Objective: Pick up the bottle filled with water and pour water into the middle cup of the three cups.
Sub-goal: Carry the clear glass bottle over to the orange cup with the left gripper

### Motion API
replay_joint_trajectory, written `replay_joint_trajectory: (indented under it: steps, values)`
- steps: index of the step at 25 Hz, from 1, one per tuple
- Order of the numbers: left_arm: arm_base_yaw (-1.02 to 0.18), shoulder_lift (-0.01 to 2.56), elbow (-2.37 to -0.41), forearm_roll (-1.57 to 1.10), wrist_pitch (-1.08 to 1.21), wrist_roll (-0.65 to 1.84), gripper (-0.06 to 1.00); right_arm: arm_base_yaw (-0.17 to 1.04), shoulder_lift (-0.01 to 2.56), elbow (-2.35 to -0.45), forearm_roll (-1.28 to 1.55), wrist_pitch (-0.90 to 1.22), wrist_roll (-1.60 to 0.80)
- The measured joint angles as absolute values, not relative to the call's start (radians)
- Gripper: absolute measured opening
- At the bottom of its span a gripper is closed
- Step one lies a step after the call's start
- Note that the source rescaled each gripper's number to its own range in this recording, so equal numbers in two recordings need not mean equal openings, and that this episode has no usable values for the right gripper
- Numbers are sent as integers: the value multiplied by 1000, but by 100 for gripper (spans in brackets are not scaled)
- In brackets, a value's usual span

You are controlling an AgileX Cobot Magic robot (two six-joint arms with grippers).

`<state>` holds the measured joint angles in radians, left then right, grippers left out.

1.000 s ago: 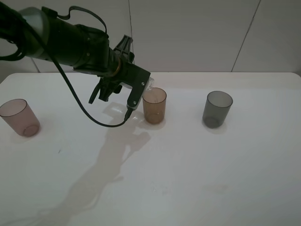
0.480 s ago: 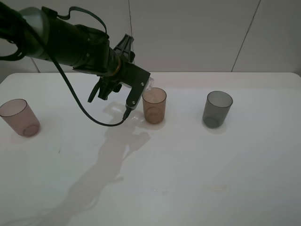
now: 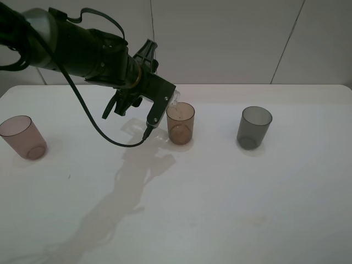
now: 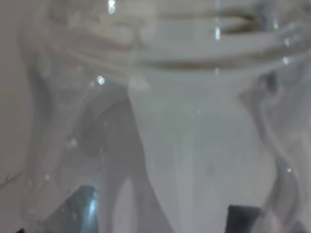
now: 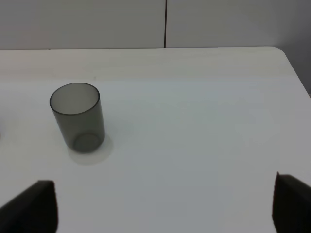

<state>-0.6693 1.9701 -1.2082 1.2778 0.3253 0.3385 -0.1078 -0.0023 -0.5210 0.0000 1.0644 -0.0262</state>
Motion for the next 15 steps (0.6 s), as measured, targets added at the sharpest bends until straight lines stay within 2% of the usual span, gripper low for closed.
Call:
replay_joint_trajectory:
  steps: [15]
  values:
    - [-669,1970,-1208,1330,324,339,1,-108,-2,-521,0,1064,-26]
